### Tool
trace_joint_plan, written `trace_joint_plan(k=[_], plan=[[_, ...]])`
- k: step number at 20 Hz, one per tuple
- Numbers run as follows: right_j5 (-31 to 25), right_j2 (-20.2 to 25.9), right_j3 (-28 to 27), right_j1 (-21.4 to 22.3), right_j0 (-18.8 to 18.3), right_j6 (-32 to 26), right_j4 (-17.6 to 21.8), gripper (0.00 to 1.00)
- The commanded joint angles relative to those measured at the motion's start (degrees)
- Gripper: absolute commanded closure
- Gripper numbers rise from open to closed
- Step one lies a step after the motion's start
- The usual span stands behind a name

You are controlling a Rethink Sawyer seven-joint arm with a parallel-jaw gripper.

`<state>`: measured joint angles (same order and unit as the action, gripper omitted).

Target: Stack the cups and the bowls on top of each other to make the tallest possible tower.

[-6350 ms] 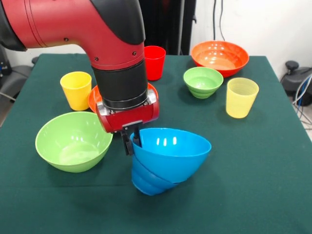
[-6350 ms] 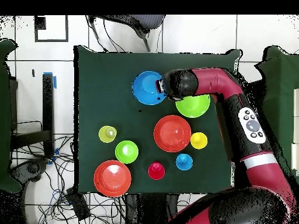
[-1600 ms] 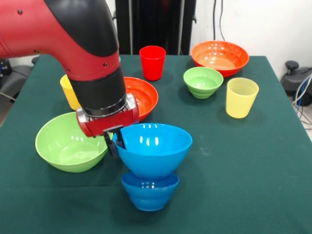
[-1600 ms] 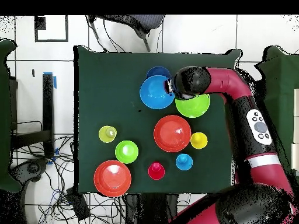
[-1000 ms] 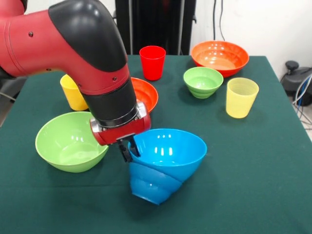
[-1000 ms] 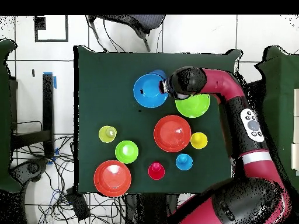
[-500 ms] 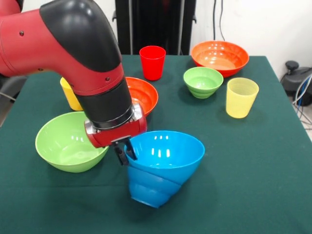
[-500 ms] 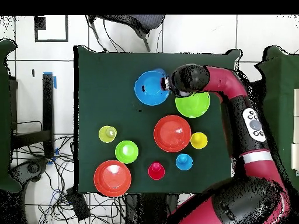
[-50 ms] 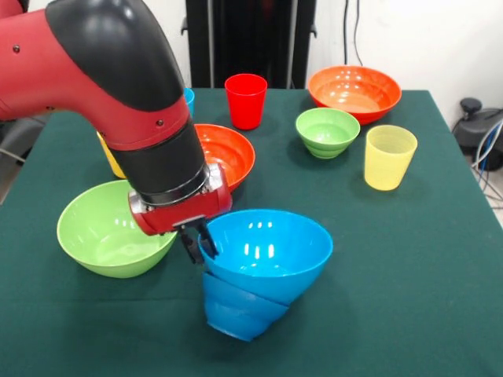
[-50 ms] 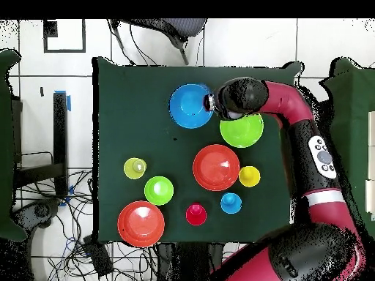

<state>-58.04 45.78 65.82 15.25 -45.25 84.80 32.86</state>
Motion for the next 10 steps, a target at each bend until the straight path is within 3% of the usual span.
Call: trace_joint_plan(k=[1, 10], plan=[[-11.29, 3.45, 3.98, 0.38, -1.28, -19.19, -4.95, 1.0], [-11.76, 6.99, 12.58, 1.89, -4.31, -18.82, -7.71, 1.0]])
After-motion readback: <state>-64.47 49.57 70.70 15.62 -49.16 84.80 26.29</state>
